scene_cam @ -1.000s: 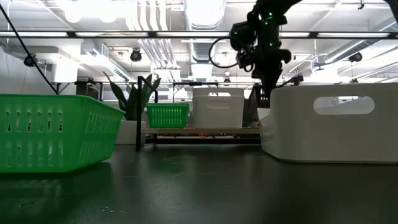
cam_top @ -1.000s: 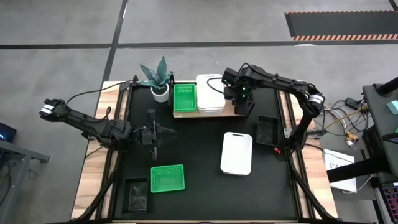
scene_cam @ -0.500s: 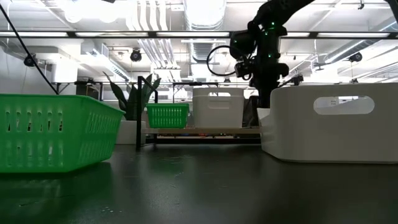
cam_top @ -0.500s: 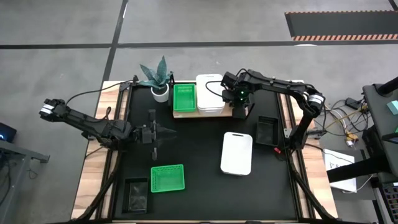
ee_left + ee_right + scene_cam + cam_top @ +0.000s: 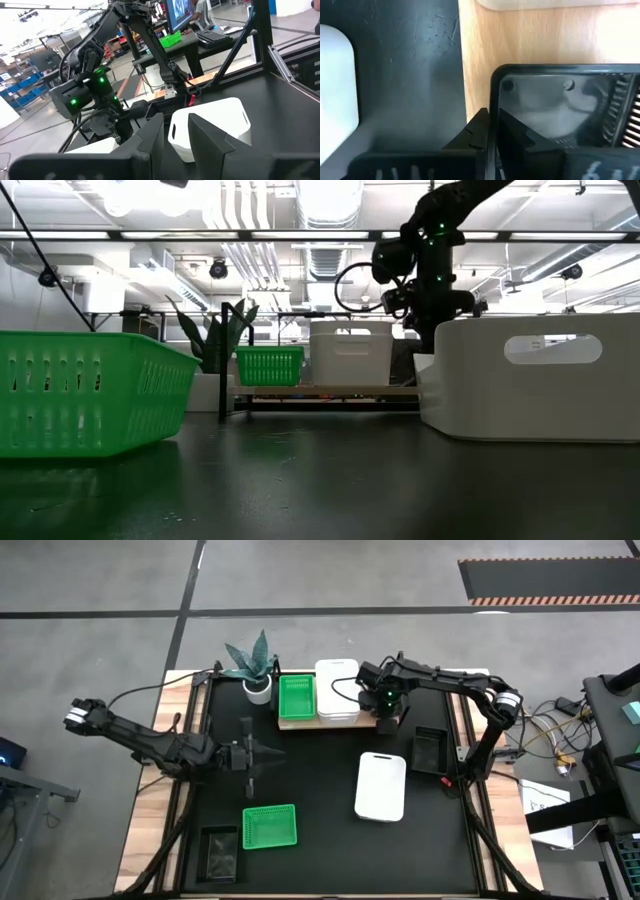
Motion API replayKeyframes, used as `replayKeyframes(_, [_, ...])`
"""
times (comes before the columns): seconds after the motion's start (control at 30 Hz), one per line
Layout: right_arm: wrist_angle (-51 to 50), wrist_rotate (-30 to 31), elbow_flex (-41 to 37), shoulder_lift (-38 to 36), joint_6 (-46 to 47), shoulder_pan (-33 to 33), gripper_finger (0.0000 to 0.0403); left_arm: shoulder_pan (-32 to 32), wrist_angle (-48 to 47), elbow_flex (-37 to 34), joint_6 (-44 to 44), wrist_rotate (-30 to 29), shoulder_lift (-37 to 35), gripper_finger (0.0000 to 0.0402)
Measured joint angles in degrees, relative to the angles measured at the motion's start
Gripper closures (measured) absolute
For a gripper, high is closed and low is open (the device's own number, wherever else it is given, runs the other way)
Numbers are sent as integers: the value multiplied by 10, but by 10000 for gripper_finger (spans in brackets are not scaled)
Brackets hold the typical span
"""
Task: Stack baskets on shelf by color
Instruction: Put the bottom right black bin on the shelf
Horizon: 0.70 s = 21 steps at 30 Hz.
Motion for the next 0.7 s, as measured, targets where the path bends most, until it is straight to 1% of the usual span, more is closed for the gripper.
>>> replayKeyframes(0.3, [3,2,0,0,1,3,324,0,5,0,4,0,16,327])
replayKeyframes(0.43, [1,6,4,0,17,4,296,0,6,0,5,0,16,327])
replayKeyframes(0.7, [-27,6,34,0,24,5,256,0,5,0,6,0,16,327])
